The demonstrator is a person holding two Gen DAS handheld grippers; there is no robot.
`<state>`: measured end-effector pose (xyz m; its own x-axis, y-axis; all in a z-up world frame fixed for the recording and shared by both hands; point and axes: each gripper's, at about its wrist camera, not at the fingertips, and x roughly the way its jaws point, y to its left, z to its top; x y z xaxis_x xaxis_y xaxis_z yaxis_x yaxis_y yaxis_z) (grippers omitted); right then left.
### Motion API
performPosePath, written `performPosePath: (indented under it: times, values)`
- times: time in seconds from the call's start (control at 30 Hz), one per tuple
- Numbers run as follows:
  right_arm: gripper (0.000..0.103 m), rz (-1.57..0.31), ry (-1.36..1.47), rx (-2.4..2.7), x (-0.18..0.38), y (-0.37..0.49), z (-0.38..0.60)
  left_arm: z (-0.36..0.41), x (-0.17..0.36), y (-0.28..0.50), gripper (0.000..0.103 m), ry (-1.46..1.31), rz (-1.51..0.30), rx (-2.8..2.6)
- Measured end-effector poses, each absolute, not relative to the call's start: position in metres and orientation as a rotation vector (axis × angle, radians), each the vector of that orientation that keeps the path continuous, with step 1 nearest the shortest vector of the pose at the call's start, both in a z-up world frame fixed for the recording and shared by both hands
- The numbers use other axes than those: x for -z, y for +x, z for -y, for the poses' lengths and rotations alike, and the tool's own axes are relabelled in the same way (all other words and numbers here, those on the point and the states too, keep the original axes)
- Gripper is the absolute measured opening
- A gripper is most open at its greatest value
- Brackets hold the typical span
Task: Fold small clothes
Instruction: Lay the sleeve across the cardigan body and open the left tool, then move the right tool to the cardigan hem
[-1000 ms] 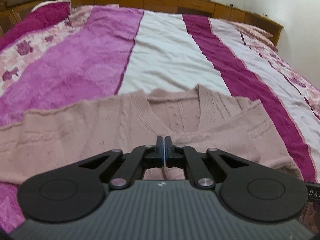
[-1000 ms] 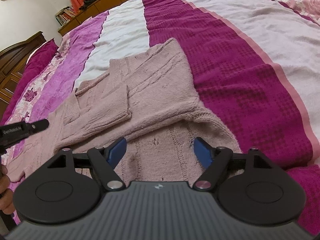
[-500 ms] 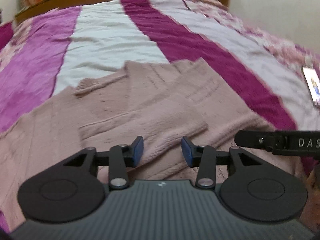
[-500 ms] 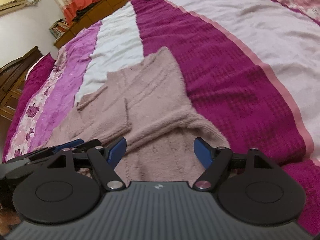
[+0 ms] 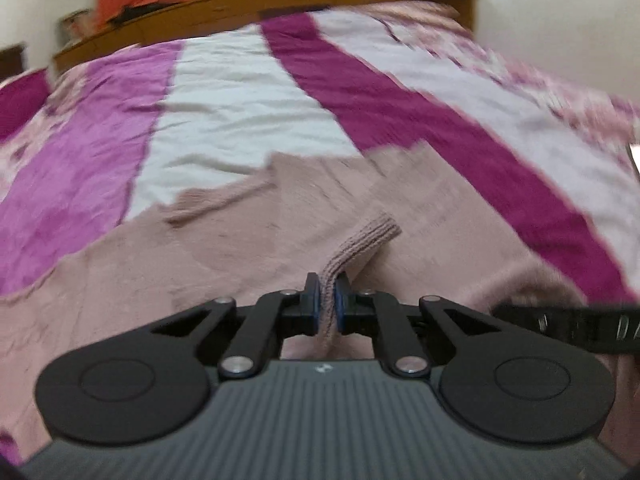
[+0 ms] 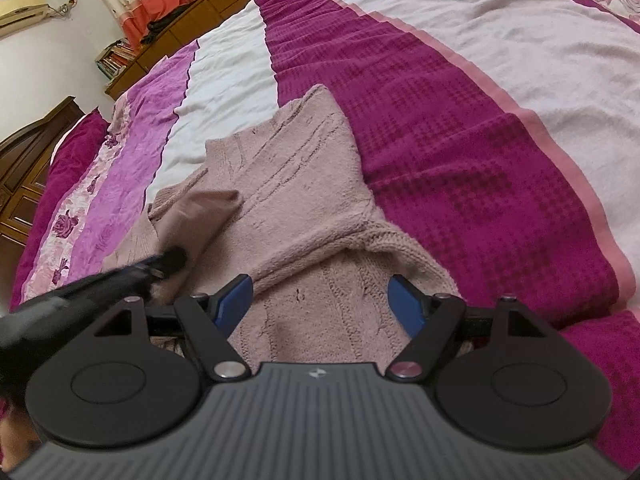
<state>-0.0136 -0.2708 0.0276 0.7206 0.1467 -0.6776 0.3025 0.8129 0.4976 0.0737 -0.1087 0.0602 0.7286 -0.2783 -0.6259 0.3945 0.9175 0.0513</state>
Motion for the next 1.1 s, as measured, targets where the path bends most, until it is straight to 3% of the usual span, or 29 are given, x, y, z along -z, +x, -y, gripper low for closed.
performPosePath:
  times: [0.33, 0.67, 0.77, 1.0, 1.1]
  values:
    - [0.080, -0.779, 0.600, 0.104, -0.027, -0.012, 0.265, 0.018, -0.093, 0.067, 0.009, -0.068, -0.587, 0.144]
    - [0.080, -0.784, 0.568, 0.113, -0.029, -0.011, 0.259, -0.050, -0.058, 0.049, 0.012, -0.162, -0.722, -0.010]
    - [0.080, -0.786, 0.562, 0.115, -0.029, -0.011, 0.259, -0.067, -0.045, 0.041, 0.022, -0.216, -0.780, -0.029]
    - [0.080, -0.795, 0.571, 0.109, -0.032, -0.012, 0.258, -0.087, -0.047, 0.020, 0.029, -0.220, -0.781, -0.033]
    - [0.080, -0.802, 0.589, 0.082, -0.037, -0.013, 0.257, -0.092, -0.057, 0.020, 0.040, -0.215, -0.742, -0.029]
